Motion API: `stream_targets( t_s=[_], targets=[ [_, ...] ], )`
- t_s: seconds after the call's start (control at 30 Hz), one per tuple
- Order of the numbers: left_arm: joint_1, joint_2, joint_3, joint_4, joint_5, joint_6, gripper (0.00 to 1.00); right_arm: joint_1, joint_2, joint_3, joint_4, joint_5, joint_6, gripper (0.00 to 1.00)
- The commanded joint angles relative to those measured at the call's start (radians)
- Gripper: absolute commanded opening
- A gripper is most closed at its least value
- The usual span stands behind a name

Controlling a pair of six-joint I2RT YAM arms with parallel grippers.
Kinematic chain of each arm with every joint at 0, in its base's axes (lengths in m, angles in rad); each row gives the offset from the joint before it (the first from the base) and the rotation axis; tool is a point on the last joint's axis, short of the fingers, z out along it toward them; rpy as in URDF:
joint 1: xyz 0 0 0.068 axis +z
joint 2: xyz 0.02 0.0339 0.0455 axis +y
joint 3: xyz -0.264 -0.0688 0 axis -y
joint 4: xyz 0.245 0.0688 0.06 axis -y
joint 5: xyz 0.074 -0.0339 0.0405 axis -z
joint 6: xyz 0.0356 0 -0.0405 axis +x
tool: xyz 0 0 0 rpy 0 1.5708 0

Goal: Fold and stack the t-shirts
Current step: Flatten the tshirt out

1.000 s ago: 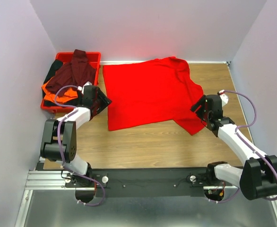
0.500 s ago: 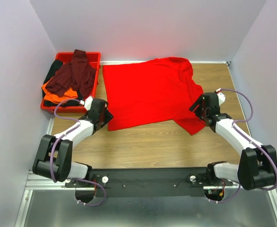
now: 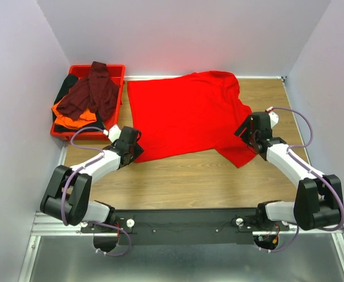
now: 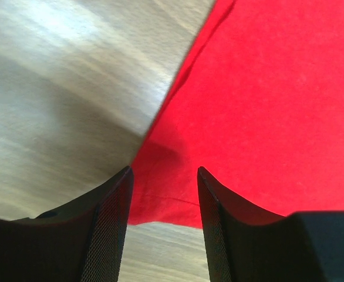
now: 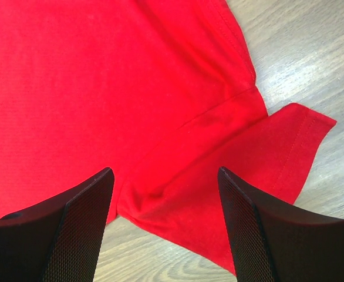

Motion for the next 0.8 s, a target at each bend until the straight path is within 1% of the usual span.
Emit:
stream_targets(
  t_s=[0.0,0.2,0.37,0.43,0.47,0.57,0.6,0.63,0.67,0.73,0.77],
  targets=[
    [-0.007,-0.047,-0.01,-0.084,-0.081,-0.025,0.55,-0.004,0.007,0.016,-0.003,0.035,-0.011,0.78],
    [-0.037,-0.049,-0.032,-0.11,-0.078,-0.049,0.53,-0.004,0.015,0.016,-0.002,0.031,-0.01,0.78],
    [-0.048,-0.04,-0.059,-0.059,-0.053,-0.06,0.53,-0.005,0.019,0.021,-0.003,0.038,-0.015,0.78],
    [-0.053,-0.024,-0.055,-0.056,-0.048,-0.058,0.5,-0.005,0.019,0.018,-0.003,0.043,-0.015,0.78],
    [-0.053,-0.018,-0.049,-0.053,-0.053,-0.049,0.42,-0.005,0.016,0.013,-0.005,0.052,-0.015,0.78],
    [-0.051,-0.015,-0.03,-0.054,-0.082,-0.032,0.27,-0.004,0.015,0.006,-0.005,0.073,-0.013,0.78],
    [-0.048,-0.018,-0.02,-0.051,-0.085,-0.02,0.13,-0.005,0.013,-0.002,-0.005,0.078,-0.011,0.78],
    [-0.044,-0.02,-0.015,-0.048,-0.084,-0.014,0.04,-0.004,0.006,-0.008,-0.005,0.081,-0.013,0.78],
    [-0.024,-0.018,-0.009,-0.045,-0.082,-0.008,0.0,-0.004,0.002,-0.014,-0.005,0.092,-0.011,0.78],
    [0.004,-0.018,0.002,-0.044,-0.076,0.017,0.0,-0.005,-0.008,-0.028,-0.006,0.101,-0.008,0.78],
    [0.04,-0.026,0.003,-0.042,-0.073,0.029,0.0,-0.004,-0.013,-0.033,-0.005,0.101,-0.008,0.78]
  ],
)
